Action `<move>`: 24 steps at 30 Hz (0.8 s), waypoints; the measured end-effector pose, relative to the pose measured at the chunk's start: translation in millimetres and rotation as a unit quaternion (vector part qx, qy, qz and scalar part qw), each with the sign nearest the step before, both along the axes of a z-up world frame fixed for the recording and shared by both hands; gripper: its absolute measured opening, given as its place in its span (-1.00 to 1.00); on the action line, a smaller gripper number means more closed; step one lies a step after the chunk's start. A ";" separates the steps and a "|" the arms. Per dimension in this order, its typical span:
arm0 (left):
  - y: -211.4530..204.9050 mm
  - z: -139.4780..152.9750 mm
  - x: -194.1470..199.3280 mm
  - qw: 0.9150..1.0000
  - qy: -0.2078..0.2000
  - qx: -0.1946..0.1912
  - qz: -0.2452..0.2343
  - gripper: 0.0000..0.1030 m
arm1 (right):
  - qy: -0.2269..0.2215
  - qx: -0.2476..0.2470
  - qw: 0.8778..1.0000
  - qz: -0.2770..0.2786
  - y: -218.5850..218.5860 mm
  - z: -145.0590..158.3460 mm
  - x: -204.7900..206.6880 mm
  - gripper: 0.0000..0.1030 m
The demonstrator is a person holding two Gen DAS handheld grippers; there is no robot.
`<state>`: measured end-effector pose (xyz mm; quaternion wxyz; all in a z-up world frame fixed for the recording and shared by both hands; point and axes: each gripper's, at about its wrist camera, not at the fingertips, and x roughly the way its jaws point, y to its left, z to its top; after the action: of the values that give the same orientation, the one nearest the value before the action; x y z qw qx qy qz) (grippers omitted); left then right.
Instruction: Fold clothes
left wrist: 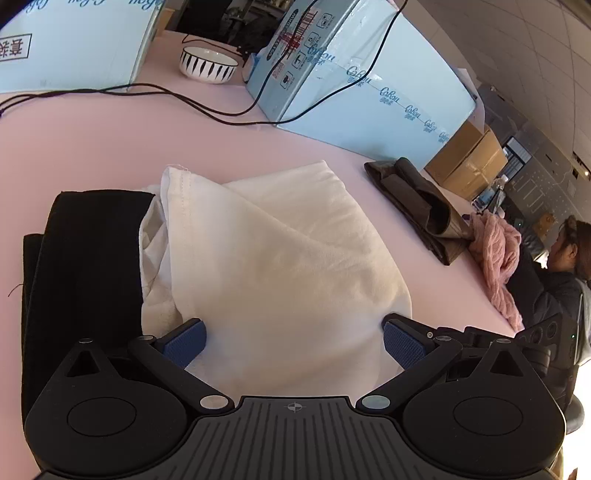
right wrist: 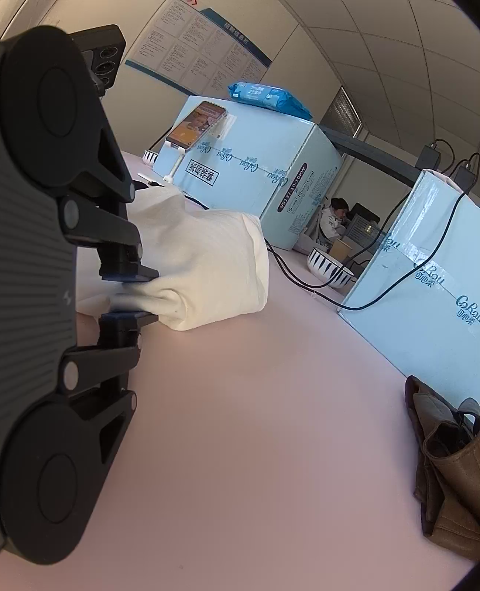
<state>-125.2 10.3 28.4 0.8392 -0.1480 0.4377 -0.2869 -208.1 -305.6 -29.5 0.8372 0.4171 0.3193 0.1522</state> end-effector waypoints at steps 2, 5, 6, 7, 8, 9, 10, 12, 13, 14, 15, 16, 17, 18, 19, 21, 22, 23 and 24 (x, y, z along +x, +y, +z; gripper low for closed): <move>2.6 -1.9 2.3 1.000 0.004 -0.009 -0.001 1.00 | -0.013 -0.011 1.000 -0.007 4.4 6.1 -1.8 -0.71; 5.8 -3.5 2.8 1.000 0.006 -0.020 -0.001 1.00 | -0.037 -0.027 0.999 -0.017 10.7 16.2 -4.8 -0.72; 7.6 -4.6 3.5 1.000 0.006 -0.029 0.000 1.00 | -0.050 -0.038 0.998 -0.018 13.4 22.0 -5.6 -0.73; 9.7 -6.6 4.7 0.999 0.005 -0.040 0.003 1.00 | -0.066 -0.051 0.996 -0.019 16.5 29.2 -6.2 -0.73; 11.2 -8.1 5.9 0.999 0.004 -0.050 0.004 1.00 | -0.082 -0.069 0.994 -0.018 21.5 37.5 -7.0 -0.73; 17.3 -11.0 7.8 0.997 0.005 -0.073 0.011 1.00 | -0.099 -0.089 0.991 -0.016 28.8 46.4 -7.2 -0.73; 24.0 -14.1 9.8 0.995 0.006 -0.098 0.018 1.00 | -0.115 -0.109 0.987 -0.014 36.8 55.4 -7.0 -0.72; 37.3 -20.2 13.8 0.989 0.008 -0.147 0.032 1.00 | -0.150 -0.150 0.977 -0.007 53.7 73.3 -7.4 -0.72; 49.1 -19.6 14.5 0.983 0.017 -0.176 0.051 1.00 | -0.171 -0.174 0.970 -0.002 64.2 81.9 -8.8 -0.72; 61.0 -16.0 10.7 0.980 0.009 -0.186 0.069 1.00 | -0.192 -0.199 0.961 0.005 75.3 90.3 -10.4 -0.72; 72.8 -12.1 6.5 0.977 -0.001 -0.195 0.087 1.00 | -0.215 -0.226 0.950 0.014 87.0 97.7 -13.1 -0.72; 84.7 -8.2 2.3 0.973 -0.011 -0.203 0.105 1.00 | -0.238 -0.254 0.937 0.025 100.6 106.7 -16.3 -0.72; 95.8 -2.9 -3.6 0.973 -0.033 -0.185 0.133 1.00 | -0.260 -0.280 0.923 0.038 114.3 113.3 -19.8 -0.72; 106.9 2.6 -9.7 0.971 -0.057 -0.163 0.163 1.00 | -0.278 -0.299 0.911 0.055 127.9 115.4 -21.3 -0.72; 117.9 6.3 -15.4 0.968 -0.069 -0.153 0.186 1.00 | -0.294 -0.314 0.900 0.072 141.5 116.1 -21.4 -0.72; 140.0 9.2 -23.6 0.961 -0.072 -0.161 0.212 1.00 | -0.325 -0.342 0.875 0.107 168.8 117.6 -21.7 -0.72; 150.3 9.9 -26.8 0.958 -0.070 -0.168 0.221 1.00 | -0.342 -0.351 0.861 0.136 188.0 117.1 -22.4 -0.72; 159.5 11.1 -30.4 0.955 -0.071 -0.171 0.232 1.00 | -0.353 -0.353 0.851 0.166 204.7 114.2 -22.0 -0.72; 168.7 12.4 -34.1 0.952 -0.071 -0.172 0.243 1.00 | -0.350 -0.353 0.846 0.192 215.5 108.8 -20.4 -0.72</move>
<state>-159.3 179.0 40.7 0.8742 -0.3714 0.2719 -0.1547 -228.5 -90.0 79.3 0.9383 -0.0568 0.1106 0.3227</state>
